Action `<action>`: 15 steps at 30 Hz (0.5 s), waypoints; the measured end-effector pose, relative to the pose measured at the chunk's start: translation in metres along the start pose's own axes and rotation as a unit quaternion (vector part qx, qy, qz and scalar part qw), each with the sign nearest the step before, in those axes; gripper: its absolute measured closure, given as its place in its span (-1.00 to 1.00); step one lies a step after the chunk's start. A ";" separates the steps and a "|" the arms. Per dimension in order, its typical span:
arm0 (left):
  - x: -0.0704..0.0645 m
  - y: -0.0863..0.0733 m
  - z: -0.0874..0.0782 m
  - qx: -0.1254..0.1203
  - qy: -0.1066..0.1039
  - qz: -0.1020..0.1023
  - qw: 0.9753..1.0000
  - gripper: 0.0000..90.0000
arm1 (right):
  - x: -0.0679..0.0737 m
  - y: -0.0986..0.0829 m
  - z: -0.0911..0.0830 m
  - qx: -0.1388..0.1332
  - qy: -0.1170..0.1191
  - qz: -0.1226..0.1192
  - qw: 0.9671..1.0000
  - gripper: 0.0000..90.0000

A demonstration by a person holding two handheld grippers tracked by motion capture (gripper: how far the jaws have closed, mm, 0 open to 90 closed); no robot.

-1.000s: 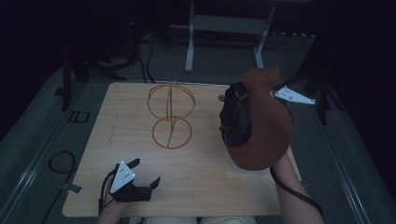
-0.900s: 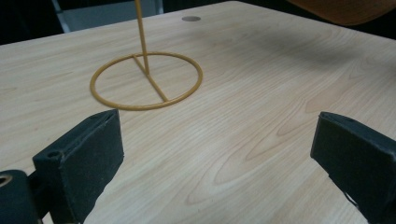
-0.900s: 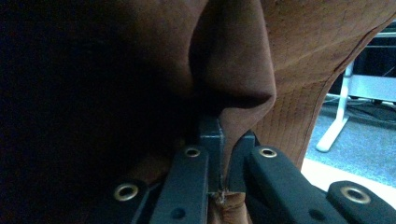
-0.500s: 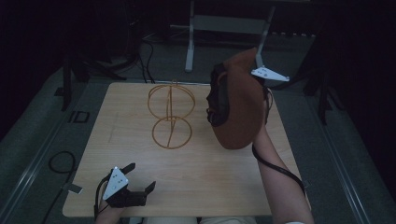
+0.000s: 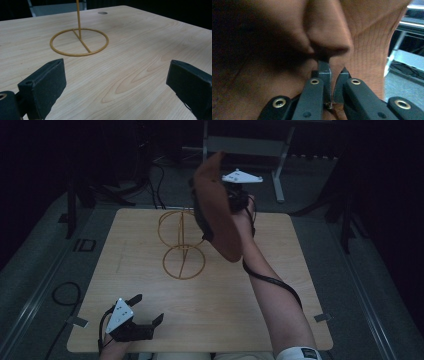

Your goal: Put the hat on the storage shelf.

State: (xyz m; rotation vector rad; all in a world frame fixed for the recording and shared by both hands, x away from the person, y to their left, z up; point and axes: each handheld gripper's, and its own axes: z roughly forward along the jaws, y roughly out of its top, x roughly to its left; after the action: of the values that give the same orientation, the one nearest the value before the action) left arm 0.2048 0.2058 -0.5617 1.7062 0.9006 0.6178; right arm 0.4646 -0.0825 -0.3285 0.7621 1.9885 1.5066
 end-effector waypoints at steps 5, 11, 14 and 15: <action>0.001 0.000 -0.001 -0.004 0.001 -0.002 1.000 -0.93 | 0.026 0.005 0.021 0.037 0.044 -0.022 0.998 0.94; 0.003 0.000 -0.002 -0.006 0.000 -0.005 1.000 -0.93 | 0.047 0.001 0.043 0.071 0.070 -0.038 0.994 0.92; 0.003 -0.001 -0.002 -0.004 -0.004 -0.006 1.000 -0.93 | 0.051 -0.002 0.051 0.080 0.090 -0.022 0.992 0.78; 0.003 -0.001 -0.001 -0.004 -0.005 -0.007 1.000 -0.93 | 0.051 -0.003 0.053 0.080 0.098 -0.016 0.992 0.68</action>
State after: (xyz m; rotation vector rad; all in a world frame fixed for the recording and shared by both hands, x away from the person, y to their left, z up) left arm 0.2051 0.2091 -0.5623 1.6934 0.9006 0.6031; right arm 0.4655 -0.0118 -0.3482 0.6641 2.2774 1.4648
